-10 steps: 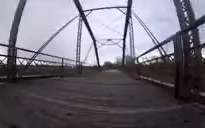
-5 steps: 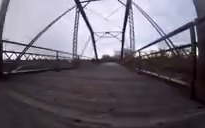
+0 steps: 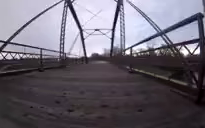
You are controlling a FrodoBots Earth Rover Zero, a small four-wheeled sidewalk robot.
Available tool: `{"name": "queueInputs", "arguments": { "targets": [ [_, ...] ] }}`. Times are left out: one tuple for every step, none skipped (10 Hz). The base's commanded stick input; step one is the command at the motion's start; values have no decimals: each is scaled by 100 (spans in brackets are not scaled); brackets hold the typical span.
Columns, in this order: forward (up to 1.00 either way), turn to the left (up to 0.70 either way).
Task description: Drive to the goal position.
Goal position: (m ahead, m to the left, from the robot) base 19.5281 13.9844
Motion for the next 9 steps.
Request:
{"name": "queueInputs", "arguments": {
  "targets": [
    [100,0],
    [100,0],
    [100,0],
    [100,0],
    [100,0],
    [100,0],
    [100,0],
    [100,0],
    [100,0]
  ]
}}
